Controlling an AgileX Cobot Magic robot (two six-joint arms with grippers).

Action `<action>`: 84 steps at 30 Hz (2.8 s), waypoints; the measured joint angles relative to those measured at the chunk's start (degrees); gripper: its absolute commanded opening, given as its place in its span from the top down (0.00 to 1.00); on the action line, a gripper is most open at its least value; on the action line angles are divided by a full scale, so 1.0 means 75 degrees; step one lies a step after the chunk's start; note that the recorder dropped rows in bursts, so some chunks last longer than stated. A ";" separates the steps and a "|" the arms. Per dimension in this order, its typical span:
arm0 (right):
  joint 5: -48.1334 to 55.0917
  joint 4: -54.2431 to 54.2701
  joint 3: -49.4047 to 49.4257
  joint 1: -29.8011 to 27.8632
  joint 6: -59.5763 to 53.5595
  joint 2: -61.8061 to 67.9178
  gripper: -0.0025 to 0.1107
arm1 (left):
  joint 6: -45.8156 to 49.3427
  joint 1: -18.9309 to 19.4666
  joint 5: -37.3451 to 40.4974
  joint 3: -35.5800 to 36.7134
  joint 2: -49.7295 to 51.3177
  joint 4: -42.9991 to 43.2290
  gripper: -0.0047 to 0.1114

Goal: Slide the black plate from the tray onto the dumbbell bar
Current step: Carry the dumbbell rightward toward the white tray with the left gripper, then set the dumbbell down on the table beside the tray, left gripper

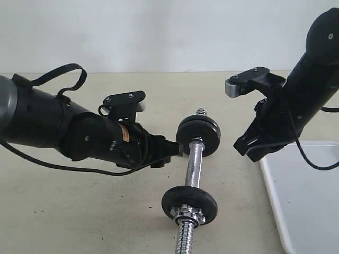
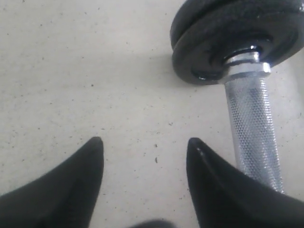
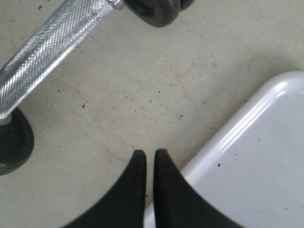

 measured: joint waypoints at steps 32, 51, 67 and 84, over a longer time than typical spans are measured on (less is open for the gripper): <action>-0.0037 0.0342 0.0000 0.0000 -0.0394 0.0000 0.98 | 0.0120 -0.0056 0.0298 -0.0972 0.0631 0.0000 0.92; -0.0207 0.0356 0.0000 0.0000 -0.0410 0.0000 0.98 | 0.0120 -0.0484 0.0545 -0.1108 0.1075 -0.0032 0.92; -0.0254 0.0356 0.0000 0.0000 -0.0410 0.0000 0.98 | 0.0071 -0.0858 0.0545 -0.1108 0.1075 -0.0210 0.92; -0.0254 0.0289 0.0000 0.0000 -0.0410 0.0000 0.98 | 0.0119 -0.1057 0.0774 -0.1536 0.1075 -0.0410 0.92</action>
